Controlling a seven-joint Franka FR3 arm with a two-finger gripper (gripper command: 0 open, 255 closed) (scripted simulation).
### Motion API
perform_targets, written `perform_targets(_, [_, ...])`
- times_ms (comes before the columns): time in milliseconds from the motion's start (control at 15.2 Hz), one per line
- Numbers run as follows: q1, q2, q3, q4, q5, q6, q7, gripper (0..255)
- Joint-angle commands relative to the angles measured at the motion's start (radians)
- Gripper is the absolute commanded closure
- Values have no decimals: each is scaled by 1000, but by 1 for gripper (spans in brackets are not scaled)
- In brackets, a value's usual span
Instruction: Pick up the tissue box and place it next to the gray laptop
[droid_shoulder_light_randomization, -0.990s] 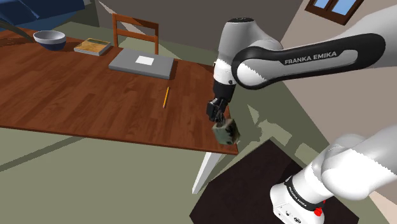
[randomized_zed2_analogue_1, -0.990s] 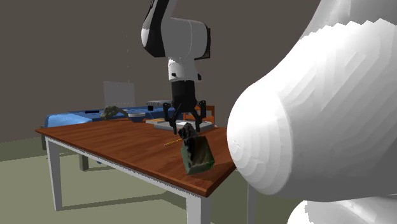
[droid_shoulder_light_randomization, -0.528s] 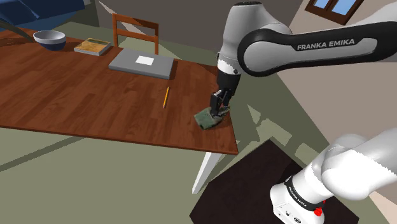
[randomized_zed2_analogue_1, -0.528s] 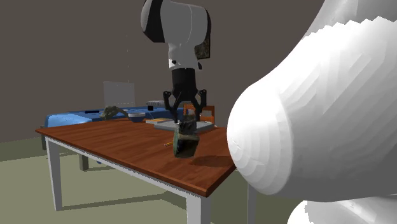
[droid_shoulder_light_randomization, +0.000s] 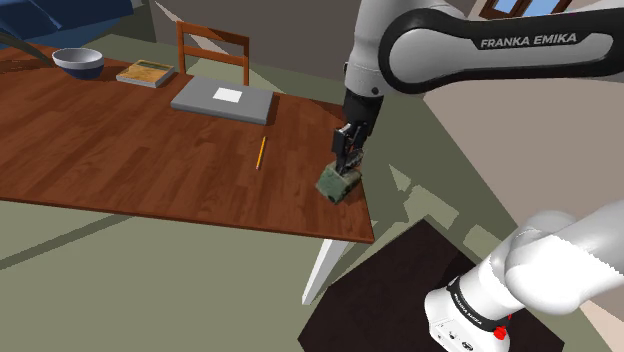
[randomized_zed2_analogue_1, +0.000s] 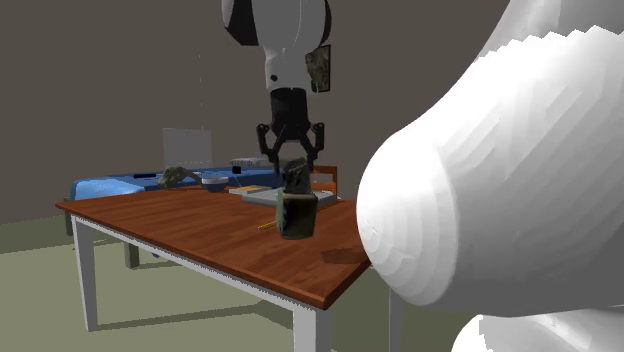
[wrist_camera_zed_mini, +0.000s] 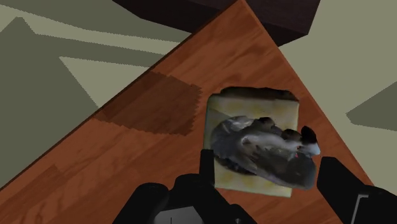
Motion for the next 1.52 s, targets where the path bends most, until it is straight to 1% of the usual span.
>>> perform_targets(0, [-12, 52, -5, 54, -17, -4, -7, 255])
perform_targets(264, [-39, 196, -18, 202, -62, -11, -23, 255])
perform_targets(528, [-55, 345, -31, 372, -104, -37, -38, 255])
perform_targets(924, [-60, 583, -50, 684, -161, -116, -62, 255])
perform_targets(1122, [-53, 719, -61, 882, -188, -180, -78, 255])
perform_targets(1254, [-43, 824, -70, 1045, -205, -237, -92, 255])
perform_targets(1386, [-26, 954, -81, 1256, -222, -318, -111, 255])
perform_targets(1452, [-11, 1043, -88, 1407, -232, -378, -124, 255])
